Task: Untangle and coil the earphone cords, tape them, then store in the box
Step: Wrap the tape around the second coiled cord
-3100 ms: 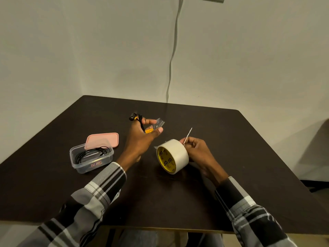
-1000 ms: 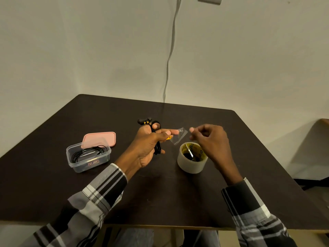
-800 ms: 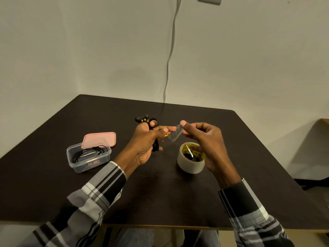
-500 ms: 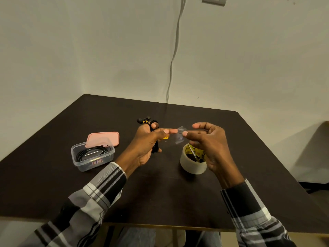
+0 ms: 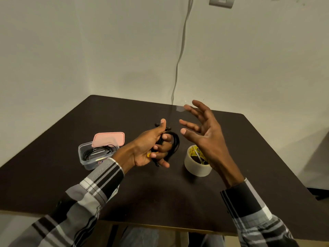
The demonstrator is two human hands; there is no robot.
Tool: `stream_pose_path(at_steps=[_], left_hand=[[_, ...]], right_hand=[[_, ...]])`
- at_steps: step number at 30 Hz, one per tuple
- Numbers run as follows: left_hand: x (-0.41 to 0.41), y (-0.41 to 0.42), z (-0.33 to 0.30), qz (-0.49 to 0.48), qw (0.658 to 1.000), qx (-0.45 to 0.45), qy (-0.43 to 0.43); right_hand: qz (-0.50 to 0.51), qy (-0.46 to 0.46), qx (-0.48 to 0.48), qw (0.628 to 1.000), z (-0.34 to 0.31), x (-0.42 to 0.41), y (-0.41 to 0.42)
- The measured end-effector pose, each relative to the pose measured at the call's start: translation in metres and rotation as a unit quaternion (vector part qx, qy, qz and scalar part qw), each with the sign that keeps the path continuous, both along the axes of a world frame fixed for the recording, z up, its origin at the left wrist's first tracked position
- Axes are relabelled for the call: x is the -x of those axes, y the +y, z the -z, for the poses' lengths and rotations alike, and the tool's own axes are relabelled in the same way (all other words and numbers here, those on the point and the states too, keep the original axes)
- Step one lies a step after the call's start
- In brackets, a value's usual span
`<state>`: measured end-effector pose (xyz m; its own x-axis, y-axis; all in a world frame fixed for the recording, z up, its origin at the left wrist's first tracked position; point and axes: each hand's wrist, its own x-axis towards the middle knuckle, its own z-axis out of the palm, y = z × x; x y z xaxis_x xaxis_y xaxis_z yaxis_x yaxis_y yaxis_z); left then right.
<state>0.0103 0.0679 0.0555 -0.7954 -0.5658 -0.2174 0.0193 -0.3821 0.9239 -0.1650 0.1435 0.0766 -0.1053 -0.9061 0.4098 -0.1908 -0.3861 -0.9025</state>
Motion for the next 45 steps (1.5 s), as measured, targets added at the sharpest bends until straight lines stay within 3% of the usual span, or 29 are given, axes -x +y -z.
stream_pose_path(at_steps=[6,11,20,29,39,42,45], left_hand=[[-0.002,0.008,-0.01,0.093,0.993,0.061,-0.048],[-0.001,0.011,-0.016,0.144,0.984,0.082,-0.059],[0.0,0.013,-0.017,0.087,0.985,0.099,-0.113],[-0.002,0.007,-0.013,-0.089,0.994,0.019,0.066],[-0.001,0.006,-0.01,-0.171,0.973,-0.032,0.15],[-0.001,0.009,-0.011,-0.158,0.981,-0.01,0.112],[0.001,0.014,-0.012,-0.099,0.994,0.046,0.013]], right_hand=[[-0.133,0.104,-0.051,0.984,-0.004,0.002,-0.012],[-0.194,0.06,-0.077,0.976,-0.003,0.003,-0.016],[-0.158,-0.026,-0.067,0.985,0.009,0.006,-0.015],[-0.036,-0.164,0.014,0.986,0.004,0.015,-0.008],[-0.064,-0.275,-0.016,0.959,0.01,-0.002,0.003],[-0.051,-0.267,-0.002,0.962,0.012,-0.011,0.002],[-0.028,-0.142,0.043,0.989,0.009,-0.012,-0.002]])
